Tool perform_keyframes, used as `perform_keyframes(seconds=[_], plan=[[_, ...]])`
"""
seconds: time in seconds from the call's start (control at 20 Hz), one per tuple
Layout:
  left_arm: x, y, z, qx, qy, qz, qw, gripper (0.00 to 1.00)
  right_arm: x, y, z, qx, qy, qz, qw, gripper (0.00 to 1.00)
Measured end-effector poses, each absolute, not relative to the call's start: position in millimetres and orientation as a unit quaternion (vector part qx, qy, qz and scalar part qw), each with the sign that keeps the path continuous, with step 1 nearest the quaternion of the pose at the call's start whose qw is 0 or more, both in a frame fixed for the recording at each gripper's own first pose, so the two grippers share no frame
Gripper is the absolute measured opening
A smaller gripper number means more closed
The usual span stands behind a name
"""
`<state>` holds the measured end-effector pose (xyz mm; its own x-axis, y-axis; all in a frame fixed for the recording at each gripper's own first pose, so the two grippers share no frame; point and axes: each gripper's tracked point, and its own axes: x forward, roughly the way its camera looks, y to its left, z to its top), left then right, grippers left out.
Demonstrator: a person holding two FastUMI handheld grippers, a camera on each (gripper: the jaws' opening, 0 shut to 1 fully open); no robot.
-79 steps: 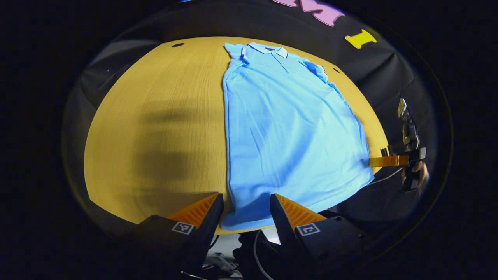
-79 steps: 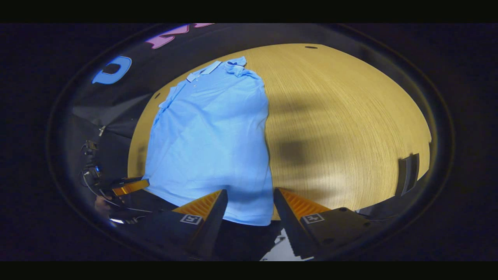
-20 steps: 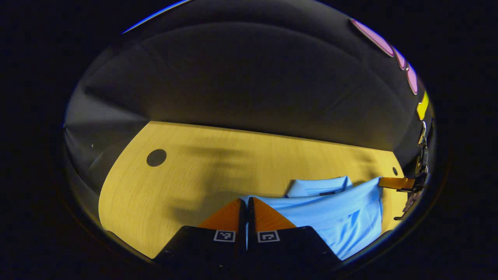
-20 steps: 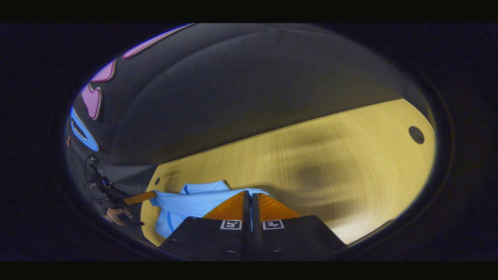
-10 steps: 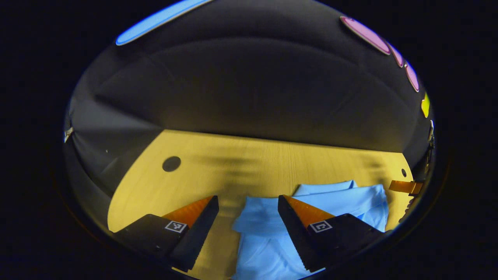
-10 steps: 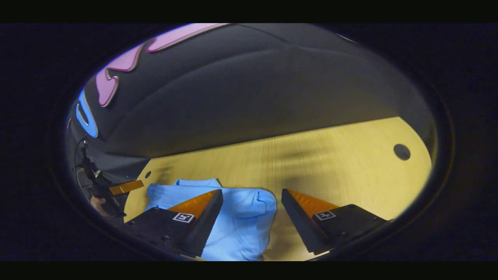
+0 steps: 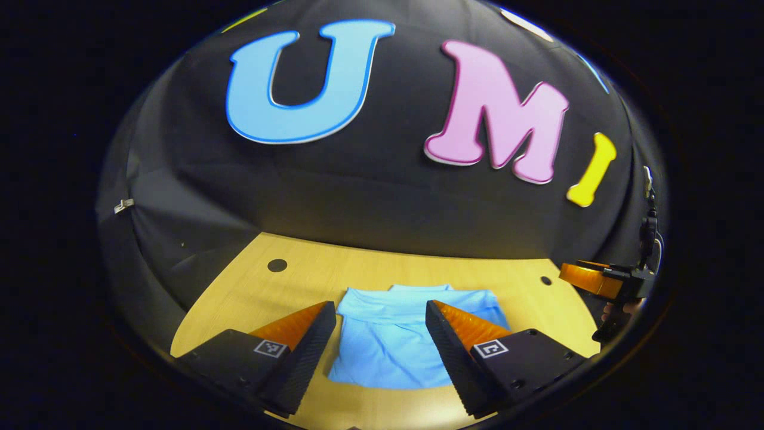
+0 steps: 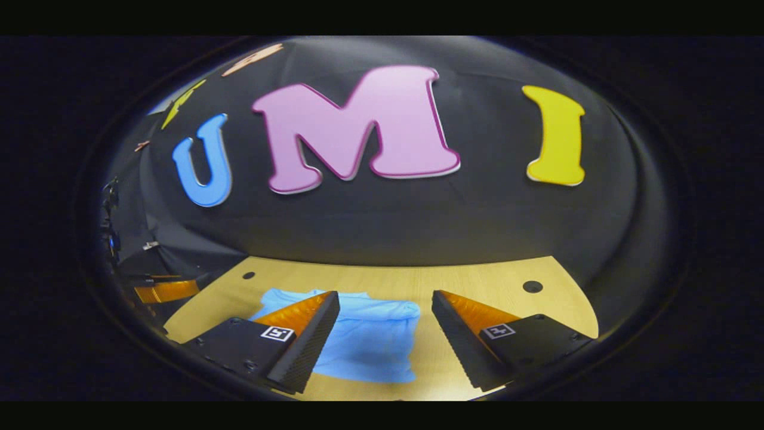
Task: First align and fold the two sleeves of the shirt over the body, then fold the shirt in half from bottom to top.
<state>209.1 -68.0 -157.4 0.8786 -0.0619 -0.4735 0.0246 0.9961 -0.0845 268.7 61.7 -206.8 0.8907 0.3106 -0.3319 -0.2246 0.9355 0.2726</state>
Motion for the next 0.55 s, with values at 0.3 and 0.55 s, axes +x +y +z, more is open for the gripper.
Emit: perform_keyframes(seconds=[0.3, 0.55], plan=[[51, -69, -89, -0.018, 0.18, -0.032, 0.983, 0.97, 103, 49, -115, 0.089, 0.112, 0.109, 0.984, 0.98], [-36, -77, -48, 0.005, 0.123, -0.06, 0.991, 0.96, -9, 37, -77, 0.063, 0.07, 0.06, 0.994, 0.98]])
